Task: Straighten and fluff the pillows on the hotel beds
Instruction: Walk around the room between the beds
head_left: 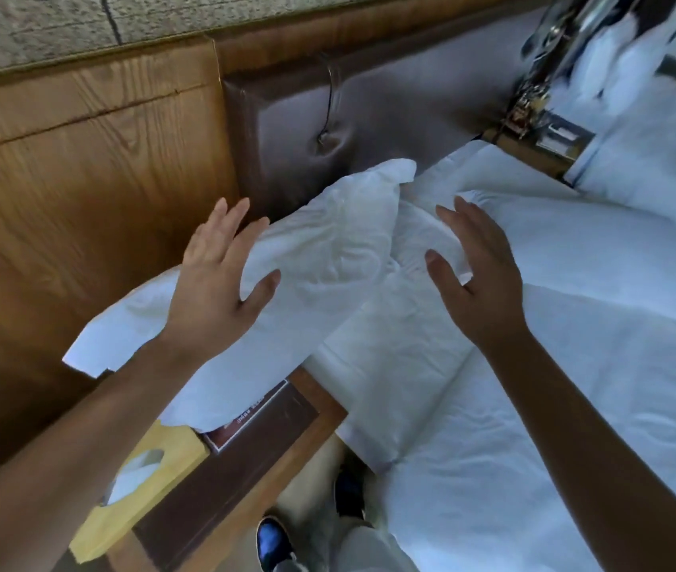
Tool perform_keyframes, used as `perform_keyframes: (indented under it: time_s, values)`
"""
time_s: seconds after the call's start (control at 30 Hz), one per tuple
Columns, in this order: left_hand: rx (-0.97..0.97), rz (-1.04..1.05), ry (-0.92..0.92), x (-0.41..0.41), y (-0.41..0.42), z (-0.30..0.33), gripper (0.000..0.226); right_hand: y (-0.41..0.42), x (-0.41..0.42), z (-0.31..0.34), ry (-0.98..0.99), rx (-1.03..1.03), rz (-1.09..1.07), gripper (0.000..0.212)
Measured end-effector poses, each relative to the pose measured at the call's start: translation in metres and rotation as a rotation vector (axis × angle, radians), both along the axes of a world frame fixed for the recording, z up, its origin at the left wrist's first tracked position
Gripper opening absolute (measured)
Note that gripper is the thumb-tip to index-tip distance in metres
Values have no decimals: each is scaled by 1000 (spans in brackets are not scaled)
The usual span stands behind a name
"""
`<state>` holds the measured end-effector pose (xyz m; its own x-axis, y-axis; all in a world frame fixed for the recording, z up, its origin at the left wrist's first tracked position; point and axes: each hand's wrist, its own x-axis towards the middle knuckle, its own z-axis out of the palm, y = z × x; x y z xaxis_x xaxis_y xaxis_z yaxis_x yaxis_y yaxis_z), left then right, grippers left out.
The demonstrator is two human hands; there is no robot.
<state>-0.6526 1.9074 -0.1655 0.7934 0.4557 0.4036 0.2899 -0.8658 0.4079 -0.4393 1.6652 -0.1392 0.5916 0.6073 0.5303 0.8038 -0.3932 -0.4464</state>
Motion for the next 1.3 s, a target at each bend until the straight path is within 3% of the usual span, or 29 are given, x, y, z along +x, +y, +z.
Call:
perform_keyframes:
  time_s: [0.37,0.73,1.0,1.3]
  values:
    - [132,-221,-101,68,-105,22,60,-145,-8,2,-59,26,-214,56]
    - [153,-478,-146,163,-314,30,59,-377,10,20,-98,-8,-442,55]
    - [205,-728,-150,221,-489,70,62,-523,-30,46,-150,45,-672,59]
    - [246,-1020,-189,253,-565,86,66,-598,-100,72,-130,57,-1026,56]
